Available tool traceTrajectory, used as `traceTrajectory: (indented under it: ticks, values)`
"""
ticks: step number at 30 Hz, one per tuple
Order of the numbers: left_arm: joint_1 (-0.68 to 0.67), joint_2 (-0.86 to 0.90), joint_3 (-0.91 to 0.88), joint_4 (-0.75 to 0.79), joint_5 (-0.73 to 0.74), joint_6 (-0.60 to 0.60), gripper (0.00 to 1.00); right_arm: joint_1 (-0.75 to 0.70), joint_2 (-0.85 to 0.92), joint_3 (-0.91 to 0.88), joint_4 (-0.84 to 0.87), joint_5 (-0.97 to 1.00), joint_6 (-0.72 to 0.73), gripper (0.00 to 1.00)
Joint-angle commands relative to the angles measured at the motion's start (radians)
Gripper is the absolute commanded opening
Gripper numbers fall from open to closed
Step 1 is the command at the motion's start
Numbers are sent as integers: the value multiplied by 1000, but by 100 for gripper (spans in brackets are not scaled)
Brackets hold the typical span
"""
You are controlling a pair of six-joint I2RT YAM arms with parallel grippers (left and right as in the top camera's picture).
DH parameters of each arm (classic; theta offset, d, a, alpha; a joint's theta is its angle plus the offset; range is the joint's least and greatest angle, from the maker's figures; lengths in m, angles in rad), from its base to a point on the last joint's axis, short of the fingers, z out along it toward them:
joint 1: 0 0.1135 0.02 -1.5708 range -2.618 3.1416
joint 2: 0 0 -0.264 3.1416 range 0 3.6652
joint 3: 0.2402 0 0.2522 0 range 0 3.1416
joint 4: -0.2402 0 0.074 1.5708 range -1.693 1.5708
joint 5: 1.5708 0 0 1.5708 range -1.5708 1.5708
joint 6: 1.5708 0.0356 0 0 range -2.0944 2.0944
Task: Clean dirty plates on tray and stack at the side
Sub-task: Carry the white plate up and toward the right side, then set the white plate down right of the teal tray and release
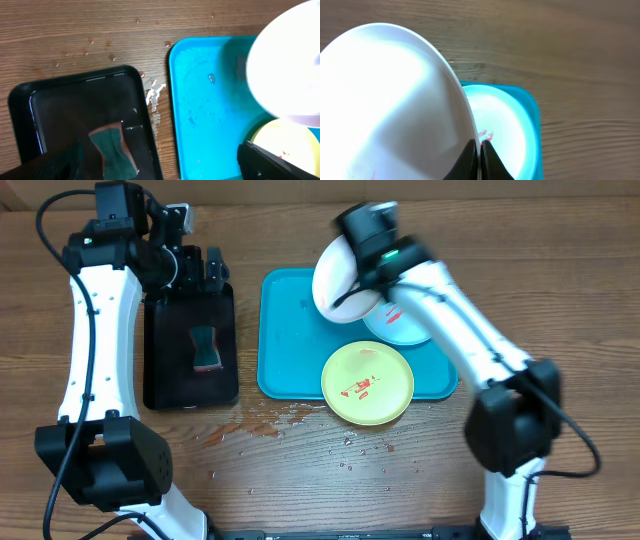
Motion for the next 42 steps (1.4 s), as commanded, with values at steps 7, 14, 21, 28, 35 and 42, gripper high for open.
traceTrajectory:
  ticks: [7,14,21,28,35,42]
  values:
    - [-126,0,7,-56,-119,-19,100,-381,-54,3,-80,-576,18,4]
    - [-236,0,7,-63,-132,-45,100,-664,-54,-23,-90,-576,-8,4]
    - [-319,0,7,-40,-133,-60,100,-871,-54,-159,-6,-567,-37,4]
    - [-345,0,7,-38,-137,-79,100,-988,-53,-282,100,-556,-37,4]
    - [-346,0,7,-35,-136,-86,100,-996,-53,-346,147,-523,-67,4]
    - [-346,0,7,-36,-137,-86,100,-995,-53,-356,133,-523,-66,37]
